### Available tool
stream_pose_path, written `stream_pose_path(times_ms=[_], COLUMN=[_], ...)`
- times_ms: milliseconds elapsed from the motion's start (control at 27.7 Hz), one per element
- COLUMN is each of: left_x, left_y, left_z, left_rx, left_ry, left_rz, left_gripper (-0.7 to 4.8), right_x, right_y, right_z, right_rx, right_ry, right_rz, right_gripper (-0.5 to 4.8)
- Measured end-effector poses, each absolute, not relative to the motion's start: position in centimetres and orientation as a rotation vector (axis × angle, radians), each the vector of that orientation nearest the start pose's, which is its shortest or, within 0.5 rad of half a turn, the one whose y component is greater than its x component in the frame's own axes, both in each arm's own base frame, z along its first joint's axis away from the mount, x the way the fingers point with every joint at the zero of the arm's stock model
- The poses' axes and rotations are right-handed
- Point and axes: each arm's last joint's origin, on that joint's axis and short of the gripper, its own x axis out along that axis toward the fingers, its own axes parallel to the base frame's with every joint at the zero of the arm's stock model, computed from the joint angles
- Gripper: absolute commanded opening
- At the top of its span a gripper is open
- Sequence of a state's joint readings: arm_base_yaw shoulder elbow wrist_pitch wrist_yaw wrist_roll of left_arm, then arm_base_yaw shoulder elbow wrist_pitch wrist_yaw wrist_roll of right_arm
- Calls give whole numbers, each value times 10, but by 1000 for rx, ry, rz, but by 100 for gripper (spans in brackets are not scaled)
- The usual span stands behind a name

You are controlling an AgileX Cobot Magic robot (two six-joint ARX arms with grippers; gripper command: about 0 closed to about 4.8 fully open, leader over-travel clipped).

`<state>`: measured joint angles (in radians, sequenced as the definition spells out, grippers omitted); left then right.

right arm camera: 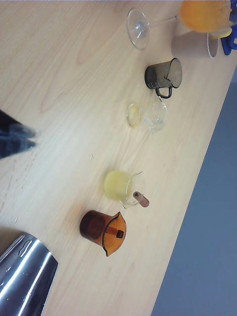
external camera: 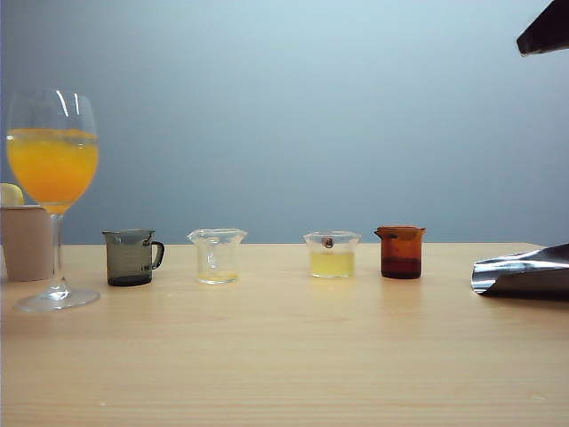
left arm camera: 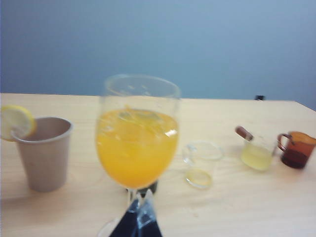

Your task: Pick up the second measuring cup from the left, pour the orange juice inside into the goblet, and finally put the measuring cup back in its original place.

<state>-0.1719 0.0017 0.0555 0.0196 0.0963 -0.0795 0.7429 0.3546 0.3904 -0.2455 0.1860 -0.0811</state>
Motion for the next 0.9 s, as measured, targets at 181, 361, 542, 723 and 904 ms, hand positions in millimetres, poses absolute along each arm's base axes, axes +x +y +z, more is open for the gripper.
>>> stream_pose_path(times_ms=[181,361,542,723,904], left_x=[94,94,94,95,96], left_y=[-19,-18,-17,2,9], left_z=[178,178,178,179,176], left_rx=[-46,-39,-38,-37,-33], left_ry=[-60,-68,-69,-75,-75], left_rz=[-262,-219,-210,-26,33], left_gripper=[-5,-5,-5,-5,-5], right_x=[84,84,84,84,84], right_y=[70,70,70,70,70], right_z=[244,244,244,244,244], right_rx=[-172,-172,-172,-172,-172], right_ry=[168,168,169,169,169], right_rz=[563,566,566,566,566], right_gripper=[-1,-1,-1,-1,-1])
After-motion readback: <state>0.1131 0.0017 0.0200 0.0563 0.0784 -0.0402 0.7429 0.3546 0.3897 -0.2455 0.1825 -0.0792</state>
